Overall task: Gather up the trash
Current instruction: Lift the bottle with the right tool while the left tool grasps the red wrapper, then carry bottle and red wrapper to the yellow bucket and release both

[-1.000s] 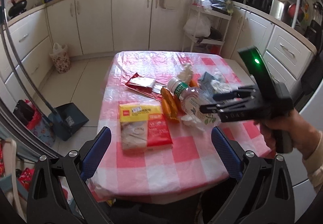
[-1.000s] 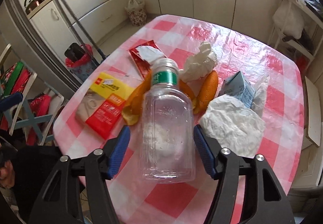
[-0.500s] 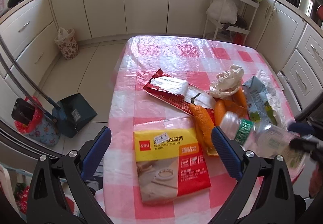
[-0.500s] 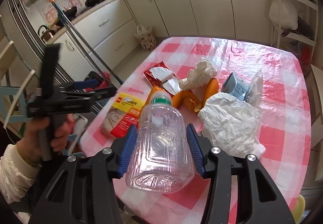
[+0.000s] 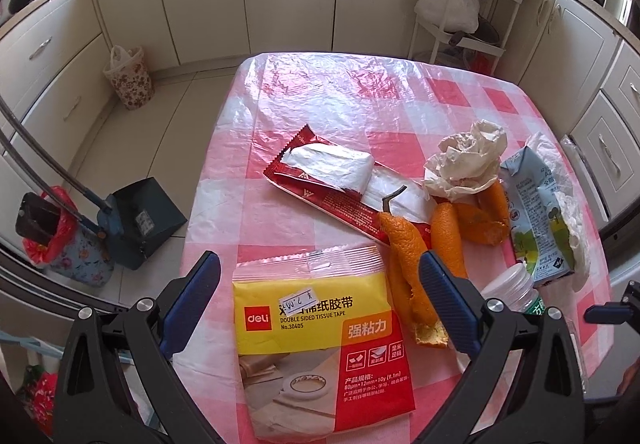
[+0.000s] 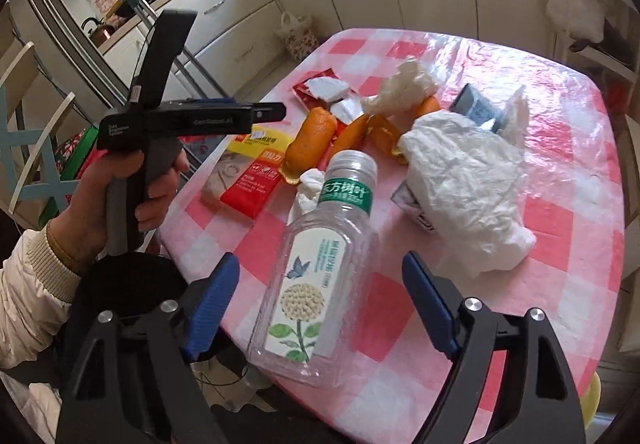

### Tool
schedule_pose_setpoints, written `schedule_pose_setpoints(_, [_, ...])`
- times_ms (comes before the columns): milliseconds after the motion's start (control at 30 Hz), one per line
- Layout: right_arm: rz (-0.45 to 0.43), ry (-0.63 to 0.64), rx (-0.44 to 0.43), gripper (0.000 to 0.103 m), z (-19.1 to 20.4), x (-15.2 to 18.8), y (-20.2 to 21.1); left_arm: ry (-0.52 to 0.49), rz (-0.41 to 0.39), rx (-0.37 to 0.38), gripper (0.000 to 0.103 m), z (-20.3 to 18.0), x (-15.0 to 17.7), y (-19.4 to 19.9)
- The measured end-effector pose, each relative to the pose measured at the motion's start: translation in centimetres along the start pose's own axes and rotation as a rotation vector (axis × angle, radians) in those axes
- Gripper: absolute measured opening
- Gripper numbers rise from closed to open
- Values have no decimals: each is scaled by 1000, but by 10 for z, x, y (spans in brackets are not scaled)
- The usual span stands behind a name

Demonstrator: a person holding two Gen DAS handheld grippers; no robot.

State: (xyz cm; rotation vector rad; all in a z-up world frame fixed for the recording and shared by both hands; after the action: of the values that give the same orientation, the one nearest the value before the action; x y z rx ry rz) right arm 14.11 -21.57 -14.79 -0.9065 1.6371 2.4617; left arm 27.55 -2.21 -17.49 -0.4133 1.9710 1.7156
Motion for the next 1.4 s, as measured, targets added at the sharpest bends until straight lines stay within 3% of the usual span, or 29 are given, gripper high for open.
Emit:
schedule_pose_setpoints(100, [71, 36, 47, 65, 4, 8, -22, 8, -2, 0, 96, 2, -5, -3])
schedule_pose_setpoints(300, [40, -42, -18, 56, -5, 10, -20, 55, 9, -8, 96, 13, -27, -25])
schedule_pose_setpoints(500, [-25, -206, -140, 56, -24, 18, 2, 17, 58, -144, 96, 14, -52, -68])
schedule_pose_setpoints(533, [-45, -235, -166, 56, -27, 20, 8, 5, 65, -142, 90, 12, -53, -73])
schedule_pose_setpoints(567, [-63, -265, -193, 56, -31, 21, 14, -10, 73, -134, 71, 9, -54, -79])
schedule_pose_setpoints(600, [-77, -288, -212, 56, -33, 22, 18, -24, 92, -102, 62, 4, -53, -88])
schedule_pose_setpoints(667, [-109, -329, -247, 56, -39, 26, 27, -36, 65, -54, 24, -2, -58, -89])
schedule_pose_setpoints(733, [-134, -355, -263, 56, -43, 30, 35, -40, 84, -11, 5, -6, -62, -89])
schedule_pose_setpoints(767, [-145, -369, -273, 56, -45, 32, 38, -14, 82, 39, 2, -7, -64, -87])
schedule_pose_setpoints(967, [-252, -456, -337, 56, -61, 42, 59, 18, -37, 163, 1, -13, -77, -45])
schedule_pose_setpoints(1200, [-393, -556, -364, 56, -92, 62, 97, 11, -225, 211, 1, -32, -98, 39])
schedule_pose_setpoints(1400, [-501, -670, -327, 56, -130, 98, 135, -14, -356, 247, 1, -67, -113, 111])
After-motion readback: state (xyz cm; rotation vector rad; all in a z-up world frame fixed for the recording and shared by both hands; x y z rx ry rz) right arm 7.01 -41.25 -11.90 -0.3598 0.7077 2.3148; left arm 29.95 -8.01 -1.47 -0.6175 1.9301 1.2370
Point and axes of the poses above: each gripper's, at about its wrist camera, not at the fingertips, and y roughly against the way its jaws point, z to its left, x to its underside, the point moved 9 cm from there along -y, roughly the way its jaws point, and after that the axes turned 4 degrees about x, right-handed, at the moved point
